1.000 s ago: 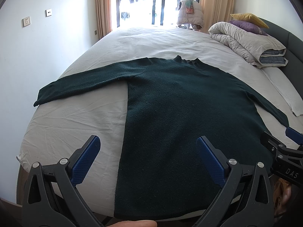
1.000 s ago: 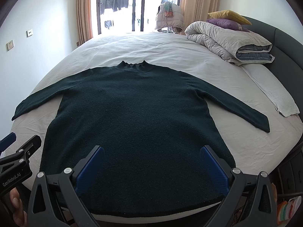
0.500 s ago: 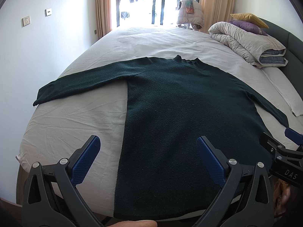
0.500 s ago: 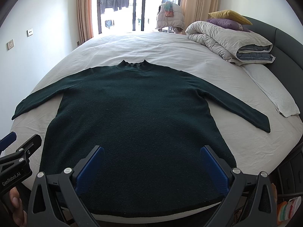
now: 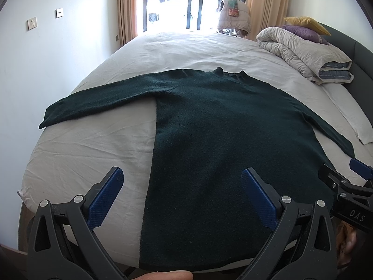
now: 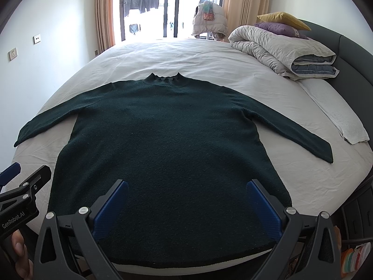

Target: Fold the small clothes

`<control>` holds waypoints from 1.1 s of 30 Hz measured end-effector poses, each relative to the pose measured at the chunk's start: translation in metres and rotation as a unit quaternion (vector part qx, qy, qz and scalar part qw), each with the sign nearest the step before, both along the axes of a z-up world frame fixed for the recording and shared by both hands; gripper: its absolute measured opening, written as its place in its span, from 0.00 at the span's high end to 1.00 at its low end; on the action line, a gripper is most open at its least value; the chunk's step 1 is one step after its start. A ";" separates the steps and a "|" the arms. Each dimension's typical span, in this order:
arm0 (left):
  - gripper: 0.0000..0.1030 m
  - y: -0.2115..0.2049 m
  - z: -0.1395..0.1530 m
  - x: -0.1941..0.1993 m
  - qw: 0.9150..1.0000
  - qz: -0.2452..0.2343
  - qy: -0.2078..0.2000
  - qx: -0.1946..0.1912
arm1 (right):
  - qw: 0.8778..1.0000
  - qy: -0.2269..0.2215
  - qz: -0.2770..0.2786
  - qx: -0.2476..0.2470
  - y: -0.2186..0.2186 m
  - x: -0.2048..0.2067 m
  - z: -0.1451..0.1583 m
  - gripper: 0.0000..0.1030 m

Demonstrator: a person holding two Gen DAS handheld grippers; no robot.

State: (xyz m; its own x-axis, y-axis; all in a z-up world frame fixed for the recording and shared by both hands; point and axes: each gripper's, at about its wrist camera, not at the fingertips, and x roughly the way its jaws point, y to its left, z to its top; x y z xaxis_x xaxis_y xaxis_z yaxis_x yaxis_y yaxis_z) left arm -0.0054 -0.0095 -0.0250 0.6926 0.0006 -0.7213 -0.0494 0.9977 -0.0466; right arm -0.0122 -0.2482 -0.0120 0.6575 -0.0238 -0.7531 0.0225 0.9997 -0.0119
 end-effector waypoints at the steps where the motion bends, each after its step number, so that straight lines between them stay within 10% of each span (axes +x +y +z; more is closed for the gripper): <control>1: 0.00 0.000 0.000 0.000 1.000 0.000 0.000 0.000 | 1.000 0.000 0.000 0.000 0.000 0.000 0.000 0.00; 8: 0.00 0.004 -0.006 -0.001 1.000 -0.003 0.004 -0.024 | 1.000 0.004 0.002 -0.004 0.003 0.001 -0.002 0.00; 22: 0.00 0.129 -0.025 0.027 0.973 0.082 -0.030 -0.216 | 0.996 -0.040 0.046 0.065 0.026 0.012 0.013 0.00; 27: 0.00 0.202 -0.052 0.038 0.910 0.153 -0.060 -0.381 | 0.991 -0.050 0.069 0.099 0.038 0.020 0.017 0.00; 33: 0.01 0.263 -0.095 0.052 0.809 0.253 -0.086 -0.523 | 0.990 -0.027 0.077 0.118 0.054 0.039 0.009 0.00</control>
State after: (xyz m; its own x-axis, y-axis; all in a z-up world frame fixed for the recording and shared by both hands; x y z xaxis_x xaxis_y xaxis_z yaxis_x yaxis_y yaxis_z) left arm 0.0469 0.2534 -0.1196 0.8853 -0.2330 -0.4025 -0.3414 0.2621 -0.9026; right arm 0.0270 -0.1942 -0.0031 0.6787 0.2511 -0.6902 -0.1351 0.9664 0.2187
